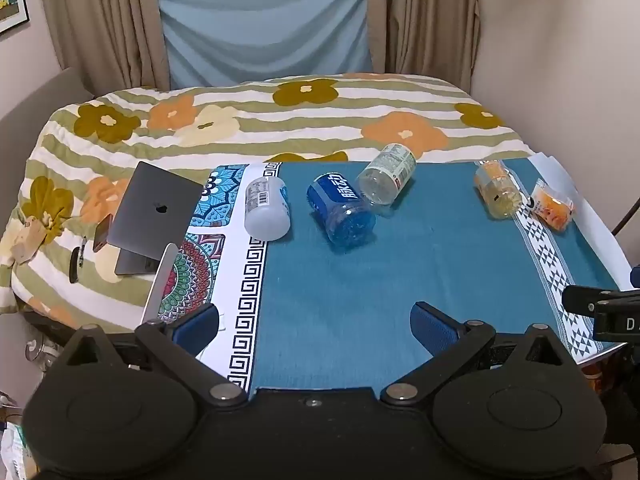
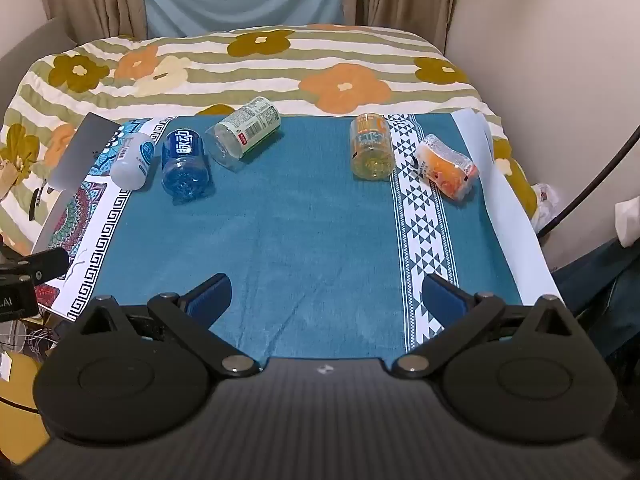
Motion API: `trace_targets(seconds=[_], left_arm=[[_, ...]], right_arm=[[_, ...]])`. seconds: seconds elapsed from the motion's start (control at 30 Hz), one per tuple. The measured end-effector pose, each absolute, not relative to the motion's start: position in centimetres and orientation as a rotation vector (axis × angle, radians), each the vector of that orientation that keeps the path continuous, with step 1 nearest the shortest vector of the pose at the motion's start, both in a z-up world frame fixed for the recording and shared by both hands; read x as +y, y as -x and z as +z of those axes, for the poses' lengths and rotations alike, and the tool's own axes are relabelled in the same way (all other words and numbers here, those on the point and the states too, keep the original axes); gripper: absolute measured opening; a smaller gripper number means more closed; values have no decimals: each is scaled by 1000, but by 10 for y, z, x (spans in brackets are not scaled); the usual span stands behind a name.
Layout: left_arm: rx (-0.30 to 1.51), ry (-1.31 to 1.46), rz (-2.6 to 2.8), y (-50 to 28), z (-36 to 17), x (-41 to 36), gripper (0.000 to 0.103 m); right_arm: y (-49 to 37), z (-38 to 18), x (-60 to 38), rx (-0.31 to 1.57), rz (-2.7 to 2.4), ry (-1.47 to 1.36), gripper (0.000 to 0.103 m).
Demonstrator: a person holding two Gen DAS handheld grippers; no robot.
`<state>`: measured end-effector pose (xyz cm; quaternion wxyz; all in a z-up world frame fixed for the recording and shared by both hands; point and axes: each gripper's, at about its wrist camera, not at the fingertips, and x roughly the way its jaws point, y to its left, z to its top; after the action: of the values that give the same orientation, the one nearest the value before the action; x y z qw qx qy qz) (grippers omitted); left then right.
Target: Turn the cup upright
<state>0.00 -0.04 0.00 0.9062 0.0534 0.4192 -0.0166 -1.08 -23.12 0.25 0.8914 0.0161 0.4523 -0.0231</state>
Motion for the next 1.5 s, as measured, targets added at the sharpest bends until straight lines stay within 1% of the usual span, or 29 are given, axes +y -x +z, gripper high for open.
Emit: trace_targets(seconds=[0.37,1.5], left_arm=[[834,-93,-6,3,4,-3,103],[824,-115,-34,15,7,-2,103]], right_arm=[[8,-1,-227,938,-58,-29,103],[17,5,-235,929,-69,-49,103]])
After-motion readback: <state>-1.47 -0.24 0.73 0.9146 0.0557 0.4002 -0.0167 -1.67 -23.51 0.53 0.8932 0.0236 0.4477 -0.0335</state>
